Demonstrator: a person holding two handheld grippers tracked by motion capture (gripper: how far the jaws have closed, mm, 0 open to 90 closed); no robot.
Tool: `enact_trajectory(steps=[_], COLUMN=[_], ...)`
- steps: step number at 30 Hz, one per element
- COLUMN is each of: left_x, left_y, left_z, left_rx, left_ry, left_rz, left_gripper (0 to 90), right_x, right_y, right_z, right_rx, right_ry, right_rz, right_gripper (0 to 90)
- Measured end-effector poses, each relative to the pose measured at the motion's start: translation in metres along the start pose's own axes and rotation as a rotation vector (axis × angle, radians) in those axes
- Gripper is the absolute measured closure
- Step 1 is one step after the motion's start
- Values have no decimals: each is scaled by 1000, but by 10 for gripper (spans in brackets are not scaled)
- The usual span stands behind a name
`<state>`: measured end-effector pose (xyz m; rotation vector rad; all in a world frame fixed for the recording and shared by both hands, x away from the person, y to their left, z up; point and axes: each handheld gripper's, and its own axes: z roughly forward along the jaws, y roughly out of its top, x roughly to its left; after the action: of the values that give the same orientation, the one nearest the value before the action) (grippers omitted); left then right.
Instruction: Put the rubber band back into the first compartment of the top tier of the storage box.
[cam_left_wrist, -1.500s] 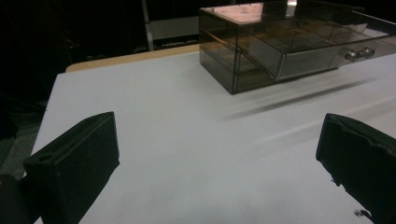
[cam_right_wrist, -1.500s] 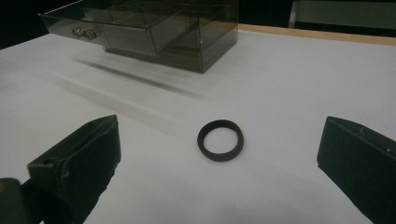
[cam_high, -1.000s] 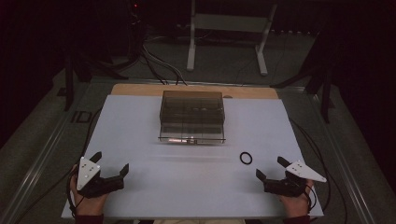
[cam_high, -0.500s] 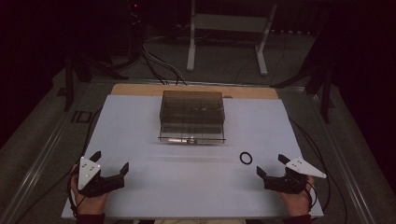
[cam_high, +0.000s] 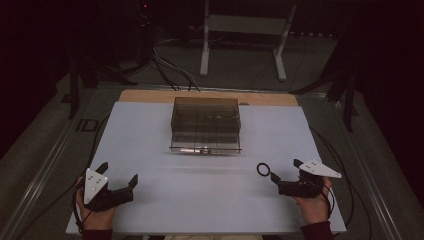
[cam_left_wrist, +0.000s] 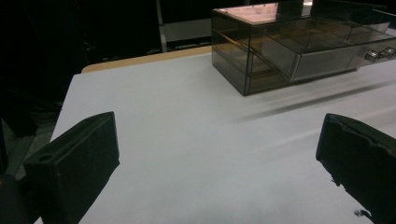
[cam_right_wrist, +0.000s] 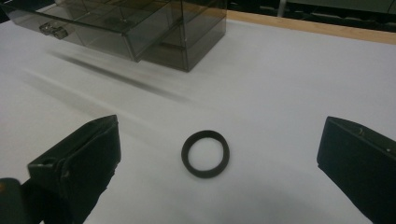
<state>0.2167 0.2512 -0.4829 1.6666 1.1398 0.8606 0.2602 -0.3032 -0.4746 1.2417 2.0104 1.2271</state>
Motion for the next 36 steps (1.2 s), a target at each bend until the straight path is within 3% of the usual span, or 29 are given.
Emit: enact_trajectory(steps=[7,23,30,35,36], left_x=[-1,-2,-2,-3,-3], left_y=[0,-2,-2,-3,-3], left_z=[1,3,3,3,3], left_rx=[1,6,7,10,10], left_ry=[-1,0,0,-2,-1], left_rz=[3,11,14,14,14], left_gripper=[3,3,3,3,3], right_x=[-2,-9,-10,-9,-9], right_y=[5,15,12,9,9], right_z=[7,38,47,53,53], right_rx=[11,120,187,237,237], right_ry=[-5,-7,-35,-33,-33], right_rz=[-5,0,5,-1,-1], right_gripper=[0,46,179,363,363])
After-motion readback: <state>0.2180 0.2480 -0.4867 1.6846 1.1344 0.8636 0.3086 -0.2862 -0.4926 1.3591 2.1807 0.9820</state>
